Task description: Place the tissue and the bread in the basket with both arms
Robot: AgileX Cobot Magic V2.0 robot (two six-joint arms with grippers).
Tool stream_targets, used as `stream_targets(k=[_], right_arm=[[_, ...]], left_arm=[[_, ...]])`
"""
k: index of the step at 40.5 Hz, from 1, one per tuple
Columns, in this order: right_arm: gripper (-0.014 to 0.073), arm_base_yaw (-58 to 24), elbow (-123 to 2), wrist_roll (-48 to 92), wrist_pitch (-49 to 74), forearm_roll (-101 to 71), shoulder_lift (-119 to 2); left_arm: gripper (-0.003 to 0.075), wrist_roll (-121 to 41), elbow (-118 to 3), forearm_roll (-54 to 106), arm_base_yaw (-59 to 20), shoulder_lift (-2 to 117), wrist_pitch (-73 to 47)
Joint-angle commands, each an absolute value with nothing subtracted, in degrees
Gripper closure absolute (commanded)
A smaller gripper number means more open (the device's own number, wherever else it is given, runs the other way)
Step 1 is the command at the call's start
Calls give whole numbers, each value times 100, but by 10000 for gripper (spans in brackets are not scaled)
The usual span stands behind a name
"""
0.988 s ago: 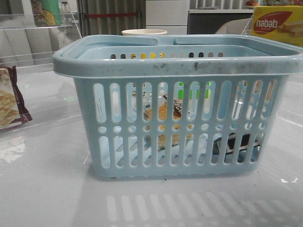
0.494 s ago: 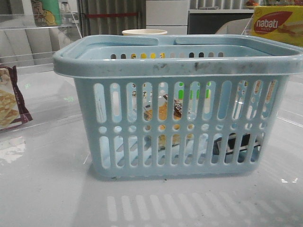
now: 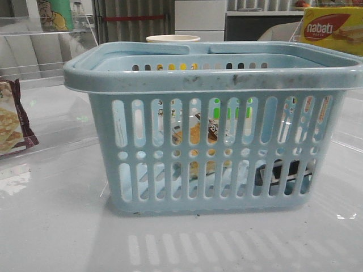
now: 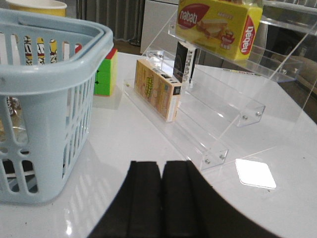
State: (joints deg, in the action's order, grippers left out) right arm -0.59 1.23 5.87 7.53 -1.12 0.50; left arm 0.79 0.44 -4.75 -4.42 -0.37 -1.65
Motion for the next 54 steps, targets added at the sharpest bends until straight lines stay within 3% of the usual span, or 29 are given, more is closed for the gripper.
stream_targets(k=[1, 13, 54], right_arm=[[536, -27, 151, 645, 41, -193, 166], [536, -27, 171, 639, -514, -555, 166], [536, -24, 171, 639, -505, -826, 166]], left_arm=[[629, 142, 40, -457, -486, -137, 368], [629, 142, 40, -457, -486, -127, 368], [629, 142, 40, -457, -486, -127, 368]])
